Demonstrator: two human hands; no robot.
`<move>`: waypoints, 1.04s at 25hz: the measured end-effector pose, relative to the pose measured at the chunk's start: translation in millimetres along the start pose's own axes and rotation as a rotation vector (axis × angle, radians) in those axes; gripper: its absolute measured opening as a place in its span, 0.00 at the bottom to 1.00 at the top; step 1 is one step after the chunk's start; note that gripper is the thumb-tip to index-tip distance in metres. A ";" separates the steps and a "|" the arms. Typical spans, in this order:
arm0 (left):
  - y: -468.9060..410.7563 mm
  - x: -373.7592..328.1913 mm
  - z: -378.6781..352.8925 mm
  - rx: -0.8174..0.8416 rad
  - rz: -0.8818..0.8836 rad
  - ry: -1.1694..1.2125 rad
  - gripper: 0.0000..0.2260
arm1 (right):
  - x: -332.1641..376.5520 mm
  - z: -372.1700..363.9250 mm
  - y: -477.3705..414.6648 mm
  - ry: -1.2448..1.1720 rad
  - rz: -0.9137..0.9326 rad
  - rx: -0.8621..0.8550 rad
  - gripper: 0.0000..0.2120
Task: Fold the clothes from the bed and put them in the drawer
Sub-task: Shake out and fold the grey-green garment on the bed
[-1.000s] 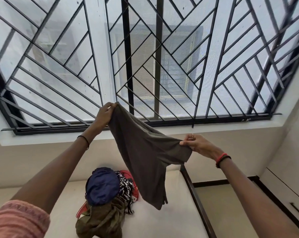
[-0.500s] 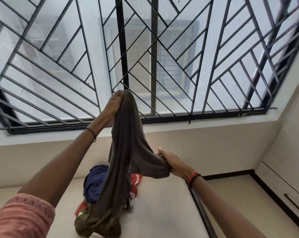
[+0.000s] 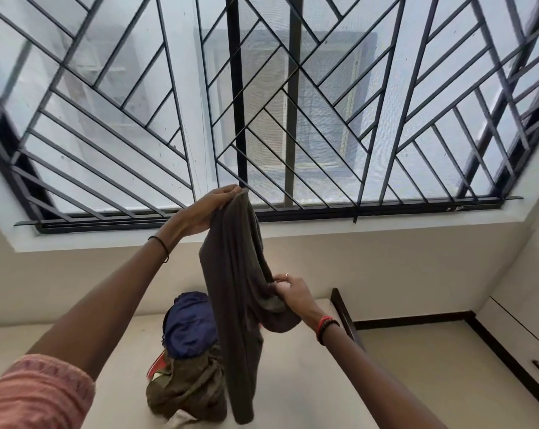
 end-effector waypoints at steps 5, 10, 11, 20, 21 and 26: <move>9.4 1.0 21.9 -0.195 0.031 -0.112 0.09 | -1.8 26.6 8.3 -0.214 0.051 -0.082 0.06; 15.2 9.6 49.3 -0.520 -0.007 -0.181 0.09 | -10.2 58.6 16.8 -0.260 0.060 -0.062 0.05; 15.5 13.2 51.4 -0.559 -0.008 -0.173 0.09 | -10.1 65.2 17.6 -0.252 0.059 -0.070 0.05; 4.1 11.9 36.8 -0.525 -0.033 -0.219 0.11 | -14.5 35.3 40.3 -0.405 -0.339 0.430 0.15; 3.6 10.8 33.7 -0.524 -0.034 -0.213 0.10 | -13.8 34.4 41.8 -0.429 -0.363 0.421 0.15; 8.9 9.4 30.0 -0.541 -0.014 -0.188 0.10 | -5.1 45.7 47.9 -0.485 -0.261 0.440 0.06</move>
Point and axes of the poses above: each hand's wrist, its own y-axis away from the middle knuckle, its own z-axis out of the back of the hand, x = y × z, the point moved 5 cm from there along -y, towards the middle knuckle, and after that the axes turned 8 degrees about x, right-handed, at the moved point
